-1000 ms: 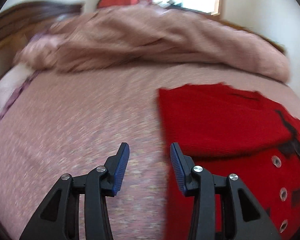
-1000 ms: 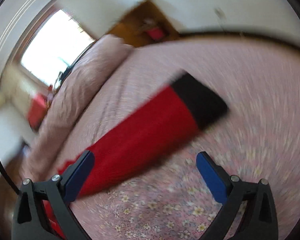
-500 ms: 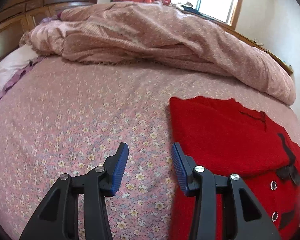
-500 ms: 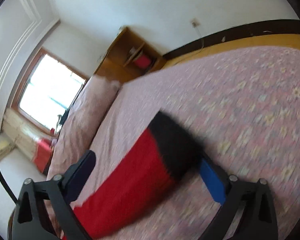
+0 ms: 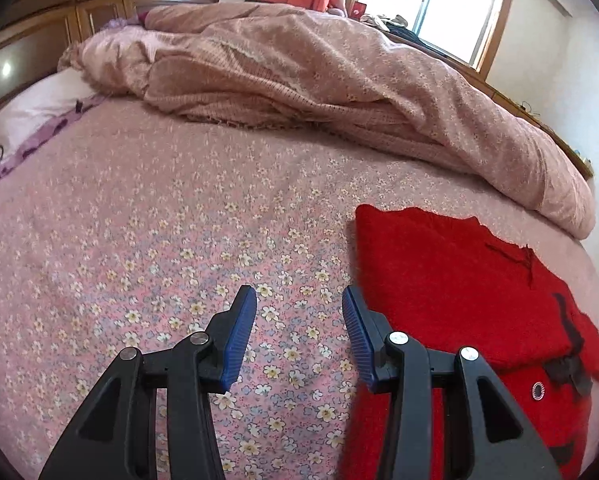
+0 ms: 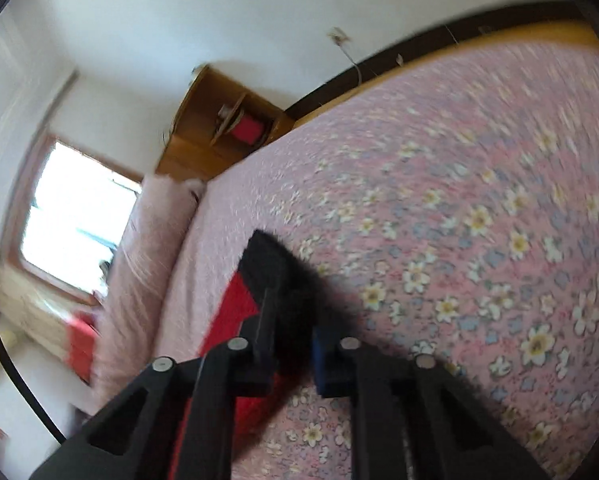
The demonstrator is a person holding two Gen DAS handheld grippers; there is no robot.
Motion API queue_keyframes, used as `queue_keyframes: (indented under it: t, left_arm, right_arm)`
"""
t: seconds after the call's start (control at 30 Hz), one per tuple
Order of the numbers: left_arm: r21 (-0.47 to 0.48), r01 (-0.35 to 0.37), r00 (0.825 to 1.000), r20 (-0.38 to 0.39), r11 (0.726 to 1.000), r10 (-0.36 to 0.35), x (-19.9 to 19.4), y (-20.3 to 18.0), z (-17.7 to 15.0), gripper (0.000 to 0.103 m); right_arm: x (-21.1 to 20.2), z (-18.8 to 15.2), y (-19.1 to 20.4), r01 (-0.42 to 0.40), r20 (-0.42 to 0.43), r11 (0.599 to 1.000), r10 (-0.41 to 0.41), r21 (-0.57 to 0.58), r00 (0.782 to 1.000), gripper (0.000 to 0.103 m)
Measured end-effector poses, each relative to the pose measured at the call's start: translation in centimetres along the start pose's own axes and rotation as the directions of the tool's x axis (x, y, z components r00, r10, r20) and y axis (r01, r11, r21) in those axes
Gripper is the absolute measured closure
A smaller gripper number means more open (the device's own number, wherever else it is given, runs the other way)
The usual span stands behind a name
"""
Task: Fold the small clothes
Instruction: 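Grasp the black cuff of the other sleeve with the right gripper, then fold the held sleeve across the cardigan body with the right gripper, then release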
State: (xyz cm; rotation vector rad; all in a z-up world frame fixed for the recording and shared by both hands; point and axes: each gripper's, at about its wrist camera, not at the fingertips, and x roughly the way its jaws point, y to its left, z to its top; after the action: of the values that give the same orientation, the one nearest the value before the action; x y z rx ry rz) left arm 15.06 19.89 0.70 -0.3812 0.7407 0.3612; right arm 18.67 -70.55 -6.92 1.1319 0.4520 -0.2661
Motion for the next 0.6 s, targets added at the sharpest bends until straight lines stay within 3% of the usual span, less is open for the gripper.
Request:
queue_keyframes:
  t: [0.13, 0.23, 0.33, 0.43, 0.6]
  left_arm:
    - [-0.017, 0.022, 1.000, -0.013, 1.000, -0.022, -0.2, 0.1, 0.0, 0.064]
    - [0.003, 0.062, 0.998, 0.003, 0.998, -0.062, -1.1, -0.6, 0.1, 0.064]
    - [0.060, 0.045, 0.998, 0.036, 0.997, -0.047, -1.8, -1.8, 0.1, 0.064]
    - [0.088, 0.051, 0.998, 0.033, 0.995, -0.054, -1.7, -2.5, 0.0, 0.064]
    - [0.156, 0.054, 0.997, 0.049, 0.986, -0.063, -1.6, -3.8, 0.5, 0.064]
  right_arm:
    - [-0.1, -2.1, 5.2, 0.025, 0.025, 0.989, -0.022, -0.147, 0.999, 0.092]
    - [0.4, -5.3, 12.8, -0.017, 0.004, 0.935, 0.019, -0.354, 1.000, 0.092]
    - [0.7, -10.8, 20.0, -0.105, -0.049, 0.835, 0.093, -0.541, 0.994, 0.092]
    - [0.9, -17.7, 25.6, -0.218, -0.148, 0.733, 0.160, -0.644, 0.976, 0.092]
    - [1.4, -30.9, 33.5, -0.395, -0.344, 0.581, 0.201, -0.712, 0.917, 0.092]
